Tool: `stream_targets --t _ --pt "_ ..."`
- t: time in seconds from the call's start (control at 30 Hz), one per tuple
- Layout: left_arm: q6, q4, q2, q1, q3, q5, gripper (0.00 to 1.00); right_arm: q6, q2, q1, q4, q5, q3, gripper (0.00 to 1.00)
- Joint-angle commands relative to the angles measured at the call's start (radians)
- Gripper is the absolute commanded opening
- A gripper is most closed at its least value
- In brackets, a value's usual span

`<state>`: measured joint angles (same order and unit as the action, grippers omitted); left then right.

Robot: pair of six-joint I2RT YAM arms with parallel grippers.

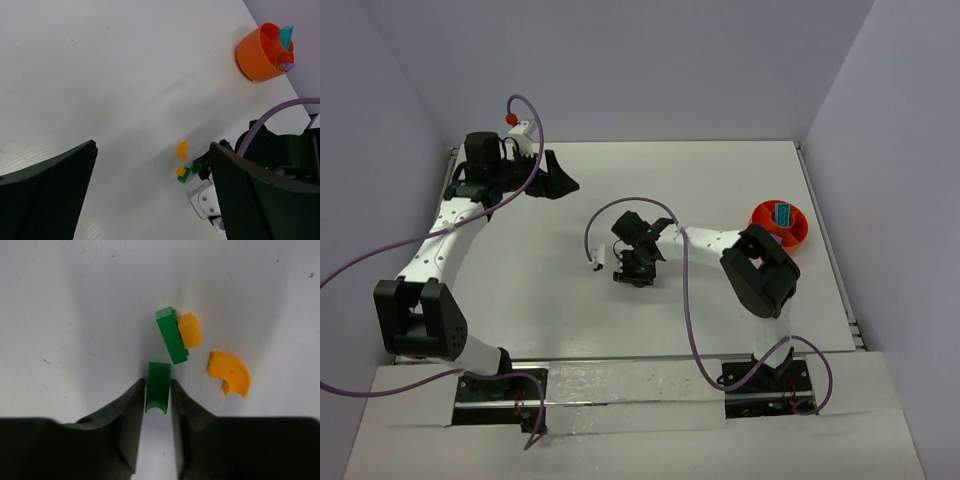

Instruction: Sort the legos into containers by color

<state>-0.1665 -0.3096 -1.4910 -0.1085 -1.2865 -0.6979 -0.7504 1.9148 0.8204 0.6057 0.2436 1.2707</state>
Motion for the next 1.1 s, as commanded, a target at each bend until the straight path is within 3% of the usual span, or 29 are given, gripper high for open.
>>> stream_targets --t 0.0,0.17,0.3,0.43,0.6,0.77,0.87,1.07 --pt "0.013 0.037 0.001 0.001 -0.004 -0.021 0.99 -0.018 -0.012 0.006 -0.034 -0.025 -0.02 0.26" --pt "0.018 0.028 0.003 0.001 -0.012 -0.018 0.99 -0.014 -0.095 0.004 -0.006 -0.018 -0.036 0.04" --pt "0.022 0.02 0.008 0.001 -0.015 -0.017 0.99 0.033 -0.219 -0.037 0.078 0.077 -0.022 0.0" --pt "0.046 0.015 0.01 -0.001 -0.031 -0.017 0.99 0.065 -0.348 -0.245 0.216 0.232 0.092 0.0" --pt "0.052 0.0 -0.024 -0.019 -0.066 -0.013 0.99 0.043 -0.323 -0.593 0.345 0.32 0.254 0.0" --pt "0.06 0.009 -0.024 -0.038 -0.052 -0.003 0.99 0.106 -0.298 -0.921 0.359 0.376 0.381 0.0" --pt "0.06 0.012 -0.029 -0.042 -0.053 0.001 0.99 0.137 -0.268 -1.055 0.348 0.368 0.429 0.0" --pt "0.058 0.01 -0.04 -0.045 -0.067 -0.004 0.99 0.094 -0.185 -1.203 0.396 0.321 0.494 0.0"
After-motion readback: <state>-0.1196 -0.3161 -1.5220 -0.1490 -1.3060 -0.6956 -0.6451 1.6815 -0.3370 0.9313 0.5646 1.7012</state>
